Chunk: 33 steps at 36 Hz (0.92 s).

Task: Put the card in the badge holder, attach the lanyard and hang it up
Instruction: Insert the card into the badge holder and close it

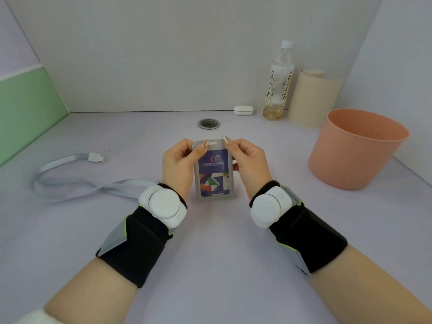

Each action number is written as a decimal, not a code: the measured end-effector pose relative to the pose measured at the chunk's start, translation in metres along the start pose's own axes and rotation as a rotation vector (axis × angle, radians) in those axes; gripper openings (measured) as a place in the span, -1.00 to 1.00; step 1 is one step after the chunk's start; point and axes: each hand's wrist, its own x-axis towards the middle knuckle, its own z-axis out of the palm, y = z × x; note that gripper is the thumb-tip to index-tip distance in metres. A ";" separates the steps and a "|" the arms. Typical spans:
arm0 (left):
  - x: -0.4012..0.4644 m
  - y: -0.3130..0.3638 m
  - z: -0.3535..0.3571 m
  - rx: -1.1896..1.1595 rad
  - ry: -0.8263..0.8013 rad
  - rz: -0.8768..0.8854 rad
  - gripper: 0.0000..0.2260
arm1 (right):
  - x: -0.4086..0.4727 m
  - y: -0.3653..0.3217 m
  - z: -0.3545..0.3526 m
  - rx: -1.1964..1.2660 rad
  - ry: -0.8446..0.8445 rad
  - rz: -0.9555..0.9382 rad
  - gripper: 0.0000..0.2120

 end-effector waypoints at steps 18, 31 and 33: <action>-0.002 -0.003 0.005 0.000 -0.021 -0.005 -0.78 | 0.001 0.004 0.000 -0.068 0.118 -0.057 -0.74; 0.004 -0.006 -0.002 -0.052 0.024 -0.001 -0.76 | 0.003 0.010 0.001 -0.126 0.015 -0.048 -0.78; 0.003 -0.006 -0.001 -0.046 -0.001 -0.026 -0.78 | 0.005 0.010 0.000 -0.131 0.044 -0.058 -0.76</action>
